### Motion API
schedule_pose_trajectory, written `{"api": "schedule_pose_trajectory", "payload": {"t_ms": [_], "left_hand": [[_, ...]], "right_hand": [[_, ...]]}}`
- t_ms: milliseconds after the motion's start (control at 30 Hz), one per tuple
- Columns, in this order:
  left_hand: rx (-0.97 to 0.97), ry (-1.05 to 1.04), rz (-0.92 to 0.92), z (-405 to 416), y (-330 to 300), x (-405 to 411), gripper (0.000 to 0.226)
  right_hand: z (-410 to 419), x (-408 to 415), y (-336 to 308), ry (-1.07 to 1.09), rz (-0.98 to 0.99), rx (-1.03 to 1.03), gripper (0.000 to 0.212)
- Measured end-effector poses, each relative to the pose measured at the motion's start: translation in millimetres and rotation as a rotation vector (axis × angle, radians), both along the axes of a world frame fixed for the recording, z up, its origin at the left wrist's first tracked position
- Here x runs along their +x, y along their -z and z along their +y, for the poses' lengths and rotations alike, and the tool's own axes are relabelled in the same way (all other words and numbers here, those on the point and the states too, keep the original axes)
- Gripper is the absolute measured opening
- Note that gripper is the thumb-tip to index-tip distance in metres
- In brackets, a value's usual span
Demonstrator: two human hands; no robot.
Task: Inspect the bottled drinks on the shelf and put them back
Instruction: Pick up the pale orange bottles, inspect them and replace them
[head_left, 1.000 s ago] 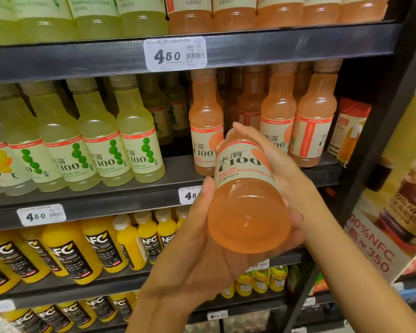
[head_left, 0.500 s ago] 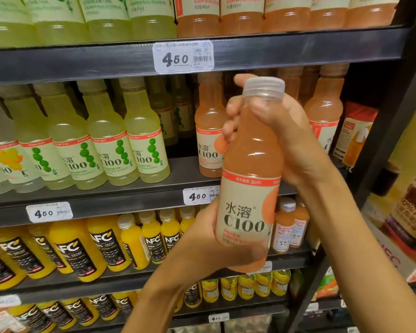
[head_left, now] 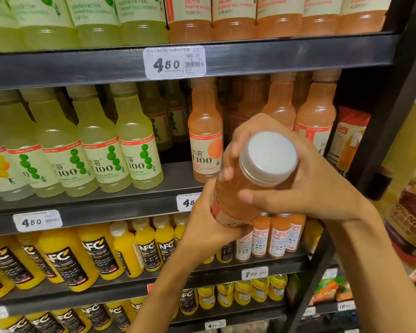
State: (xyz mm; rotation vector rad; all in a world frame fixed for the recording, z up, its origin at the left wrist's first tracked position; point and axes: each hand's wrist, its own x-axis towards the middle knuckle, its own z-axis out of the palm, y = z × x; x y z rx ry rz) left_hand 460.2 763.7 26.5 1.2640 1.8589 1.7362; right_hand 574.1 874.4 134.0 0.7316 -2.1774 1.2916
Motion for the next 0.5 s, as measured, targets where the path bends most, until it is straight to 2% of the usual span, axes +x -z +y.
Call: {"api": "schedule_pose_trajectory", "payload": {"t_ms": [67, 133, 233, 333, 400, 500], "left_hand": [[-0.021, 0.050, -0.009, -1.5, 2.0, 0.6, 0.071], [-0.030, 0.099, -0.061, -6.5, 1.5, 4.8, 0.075], [-0.003, 0.217, -0.189, -10.9, 2.3, 11.4, 0.087], [0.029, 0.247, -0.294, -13.2, 1.4, 15.2, 0.085], [0.030, 0.222, -0.271, -14.5, -0.7, 16.6, 0.077], [0.021, 0.152, -0.157, -11.6, -2.8, 19.7, 0.066]], "right_hand": [[4.8, -1.1, -0.8, -0.011, -0.006, 0.006, 0.039], [8.5, -8.4, -0.2, -0.024, -0.040, -0.093, 0.037], [10.7, -23.2, 4.4, -0.009, -0.096, -0.444, 0.031], [16.1, -32.2, 12.7, 0.078, -0.101, -0.744, 0.016], [18.9, -35.0, 17.2, 0.152, -0.095, -0.826, 0.008], [18.9, -40.3, 20.4, 0.281, -0.133, -0.934, 0.011]]}}
